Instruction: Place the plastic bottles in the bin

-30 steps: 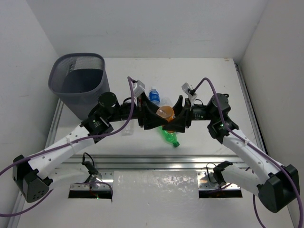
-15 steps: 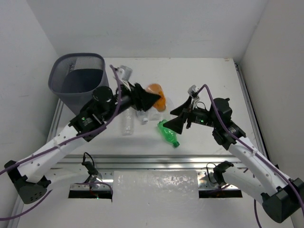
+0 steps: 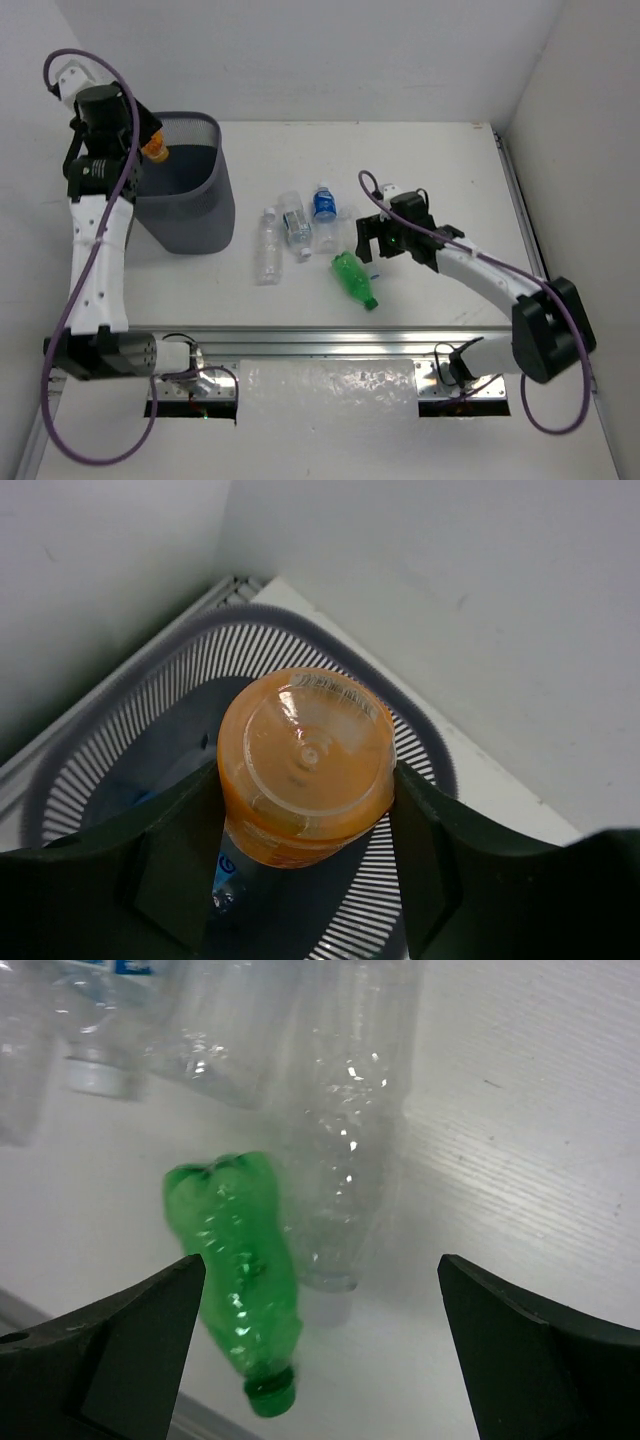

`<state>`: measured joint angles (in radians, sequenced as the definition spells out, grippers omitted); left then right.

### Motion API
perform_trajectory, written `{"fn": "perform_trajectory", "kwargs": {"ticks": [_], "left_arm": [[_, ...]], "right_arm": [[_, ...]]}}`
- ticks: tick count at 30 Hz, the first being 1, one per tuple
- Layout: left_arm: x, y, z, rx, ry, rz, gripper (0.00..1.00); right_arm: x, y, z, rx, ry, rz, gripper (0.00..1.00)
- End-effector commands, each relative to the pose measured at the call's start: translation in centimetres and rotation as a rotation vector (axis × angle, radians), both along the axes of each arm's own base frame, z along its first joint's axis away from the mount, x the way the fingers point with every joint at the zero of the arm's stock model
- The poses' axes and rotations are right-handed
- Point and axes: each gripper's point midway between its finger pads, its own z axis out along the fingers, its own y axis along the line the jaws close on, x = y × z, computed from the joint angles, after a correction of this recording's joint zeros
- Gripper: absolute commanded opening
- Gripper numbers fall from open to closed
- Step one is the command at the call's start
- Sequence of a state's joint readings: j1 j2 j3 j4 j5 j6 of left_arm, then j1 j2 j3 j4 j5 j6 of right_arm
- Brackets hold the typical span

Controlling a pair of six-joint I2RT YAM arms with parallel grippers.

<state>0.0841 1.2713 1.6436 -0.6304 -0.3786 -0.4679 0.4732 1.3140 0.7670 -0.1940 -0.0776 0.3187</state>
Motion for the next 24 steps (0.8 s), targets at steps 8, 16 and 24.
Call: {"fn": "perform_trajectory", "kwargs": {"ticks": [8,16,24], "left_arm": [[3.6,-0.8,-4.0,-0.058,0.101,-0.119,1.00],[-3.3,-6.1,5.3,0.074,-0.085,-0.345,1.00],[-8.7,-28.5,0.9,-0.078,-0.151,-1.218,1.00]], "right_arm": [[7.0,0.5,-3.3,-0.194,0.132,-0.015,0.78],[6.2,-1.8,-8.1,-0.196,0.250,-0.060,0.50],[5.0,-0.8,4.6,0.086,-0.143,0.034,0.12]]}}
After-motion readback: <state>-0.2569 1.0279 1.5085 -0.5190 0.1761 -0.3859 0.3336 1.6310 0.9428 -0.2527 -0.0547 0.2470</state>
